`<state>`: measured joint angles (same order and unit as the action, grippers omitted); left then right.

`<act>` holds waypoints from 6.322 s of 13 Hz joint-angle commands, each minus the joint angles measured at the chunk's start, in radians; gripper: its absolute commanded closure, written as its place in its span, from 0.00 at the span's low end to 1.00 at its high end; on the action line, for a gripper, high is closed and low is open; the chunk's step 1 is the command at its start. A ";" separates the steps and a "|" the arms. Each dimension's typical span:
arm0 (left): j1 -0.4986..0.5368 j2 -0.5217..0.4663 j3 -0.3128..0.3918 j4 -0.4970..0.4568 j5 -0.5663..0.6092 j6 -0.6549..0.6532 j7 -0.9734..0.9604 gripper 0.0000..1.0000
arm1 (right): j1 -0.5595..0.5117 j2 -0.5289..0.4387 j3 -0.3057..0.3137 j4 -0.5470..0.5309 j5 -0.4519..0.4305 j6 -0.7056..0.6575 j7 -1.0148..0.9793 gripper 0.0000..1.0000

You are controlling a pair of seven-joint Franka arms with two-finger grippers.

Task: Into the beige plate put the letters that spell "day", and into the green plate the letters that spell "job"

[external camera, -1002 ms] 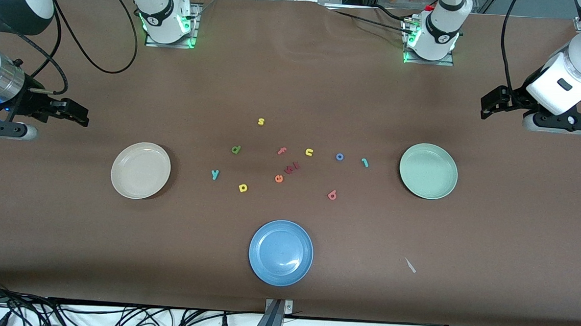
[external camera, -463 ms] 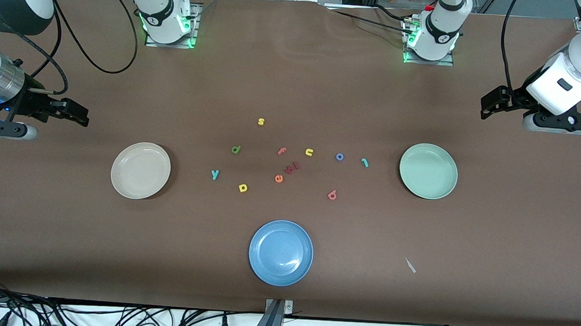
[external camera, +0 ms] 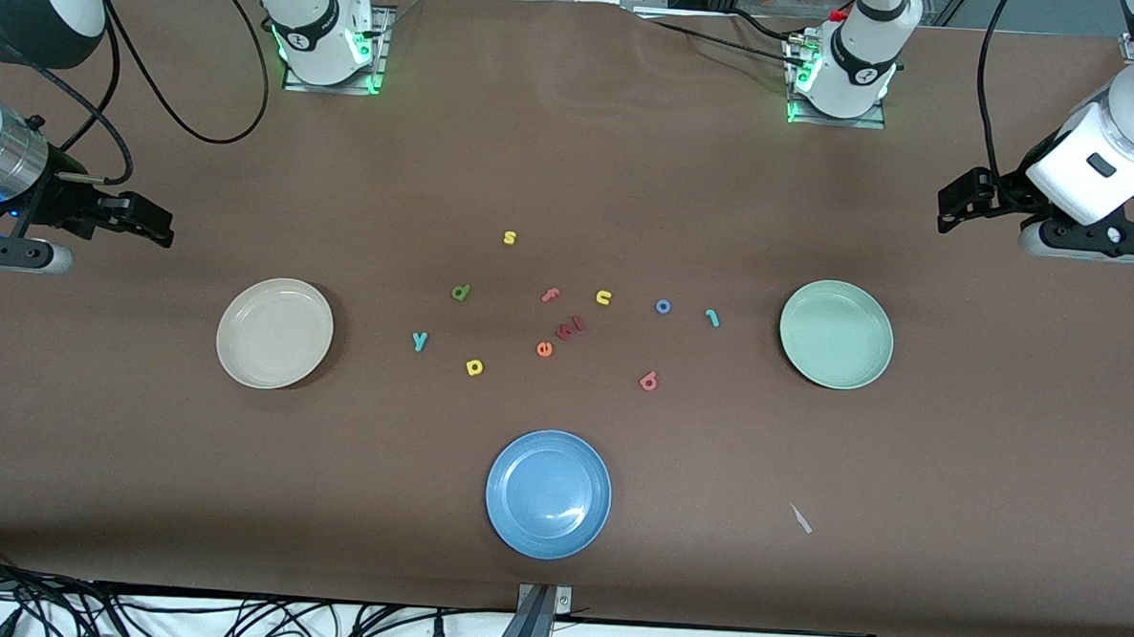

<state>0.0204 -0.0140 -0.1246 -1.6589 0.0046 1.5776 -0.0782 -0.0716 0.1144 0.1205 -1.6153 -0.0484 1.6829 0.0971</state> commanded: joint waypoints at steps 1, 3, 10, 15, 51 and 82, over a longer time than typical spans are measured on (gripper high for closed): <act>-0.005 0.014 -0.006 0.031 0.022 -0.025 -0.011 0.00 | -0.001 0.004 -0.001 0.014 0.016 -0.015 0.007 0.00; -0.005 0.014 -0.006 0.031 0.023 -0.025 -0.011 0.00 | -0.001 0.002 -0.001 0.014 0.016 -0.015 0.007 0.00; -0.005 0.014 -0.006 0.031 0.022 -0.025 -0.011 0.00 | -0.001 0.004 -0.001 0.014 0.016 -0.015 0.007 0.00; -0.005 0.014 -0.004 0.031 0.022 -0.025 -0.011 0.00 | -0.001 0.004 -0.001 0.014 0.016 -0.015 0.007 0.00; -0.005 0.014 -0.006 0.031 0.020 -0.025 -0.011 0.00 | -0.002 0.004 -0.002 0.014 0.016 -0.015 0.007 0.00; -0.008 0.016 -0.006 0.034 0.018 -0.025 -0.011 0.00 | 0.049 0.094 0.001 0.021 0.015 -0.014 -0.013 0.00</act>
<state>0.0157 -0.0128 -0.1261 -1.6580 0.0046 1.5775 -0.0782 -0.0411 0.1560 0.1247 -1.6169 -0.0483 1.6781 0.0974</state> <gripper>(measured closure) 0.000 0.000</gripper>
